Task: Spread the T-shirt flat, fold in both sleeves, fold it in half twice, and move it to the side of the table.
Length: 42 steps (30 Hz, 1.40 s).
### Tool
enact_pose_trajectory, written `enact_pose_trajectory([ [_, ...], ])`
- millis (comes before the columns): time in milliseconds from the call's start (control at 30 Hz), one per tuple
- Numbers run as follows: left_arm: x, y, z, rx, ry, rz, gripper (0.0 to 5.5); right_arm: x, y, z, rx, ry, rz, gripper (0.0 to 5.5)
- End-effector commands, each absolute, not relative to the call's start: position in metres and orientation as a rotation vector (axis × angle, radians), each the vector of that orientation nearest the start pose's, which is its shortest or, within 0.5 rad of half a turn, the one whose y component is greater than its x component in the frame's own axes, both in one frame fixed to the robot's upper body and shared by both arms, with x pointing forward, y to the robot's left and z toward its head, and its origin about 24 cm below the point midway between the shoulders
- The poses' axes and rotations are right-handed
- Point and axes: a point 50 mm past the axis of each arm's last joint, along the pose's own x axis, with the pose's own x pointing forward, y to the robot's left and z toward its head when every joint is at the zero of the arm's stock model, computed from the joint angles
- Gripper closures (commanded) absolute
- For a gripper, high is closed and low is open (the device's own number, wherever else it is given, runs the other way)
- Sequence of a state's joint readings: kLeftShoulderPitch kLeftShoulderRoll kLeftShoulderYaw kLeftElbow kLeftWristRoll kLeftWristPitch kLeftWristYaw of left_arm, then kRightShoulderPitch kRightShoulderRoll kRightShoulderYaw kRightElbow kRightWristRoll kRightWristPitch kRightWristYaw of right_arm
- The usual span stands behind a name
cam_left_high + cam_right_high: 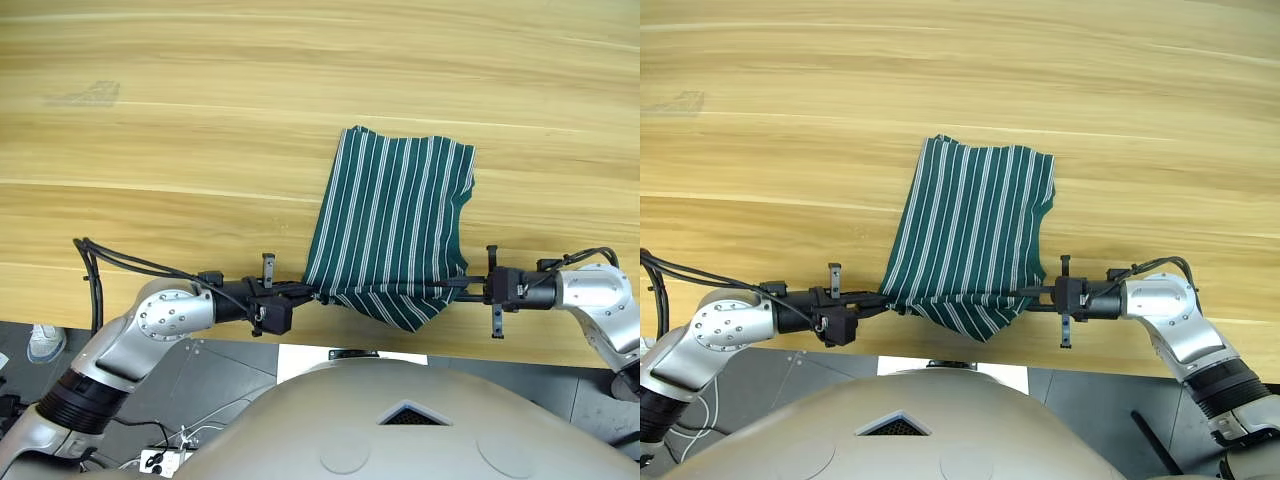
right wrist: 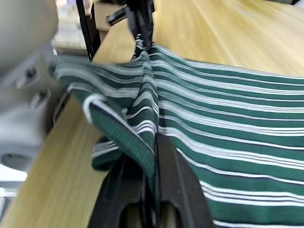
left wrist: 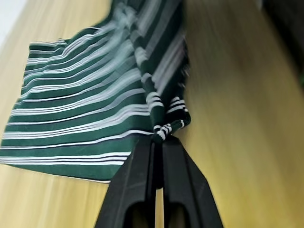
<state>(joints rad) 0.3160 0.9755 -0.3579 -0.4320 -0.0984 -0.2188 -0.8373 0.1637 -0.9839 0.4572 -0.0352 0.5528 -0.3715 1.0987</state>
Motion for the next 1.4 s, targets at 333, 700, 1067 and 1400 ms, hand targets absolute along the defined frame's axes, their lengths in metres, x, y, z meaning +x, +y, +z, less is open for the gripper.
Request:
enact_pose_trajectory([
  [333, 0.112, 0.172, 0.101, 0.315, 0.521, -1.549, 5.45, 0.145, -0.212, 0.052, -0.084, 0.41, 1.517, 5.48],
  [700, 0.137, 0.188, 0.103, 0.335, 0.478, -1.413, 5.45, 0.179, -0.217, 0.073, 0.041, 0.318, 1.373, 5.48],
  [1067, 0.236, 0.183, 0.103, 0.508, 0.286, -1.078, 5.45, 0.236, -0.201, 0.068, -0.12, 0.244, 1.229, 5.48],
  [1400, 0.246, 0.18, 0.078, 0.518, 0.294, -1.042, 5.12, 0.249, -0.203, 0.053, -0.176, 0.239, 1.158, 5.5],
])
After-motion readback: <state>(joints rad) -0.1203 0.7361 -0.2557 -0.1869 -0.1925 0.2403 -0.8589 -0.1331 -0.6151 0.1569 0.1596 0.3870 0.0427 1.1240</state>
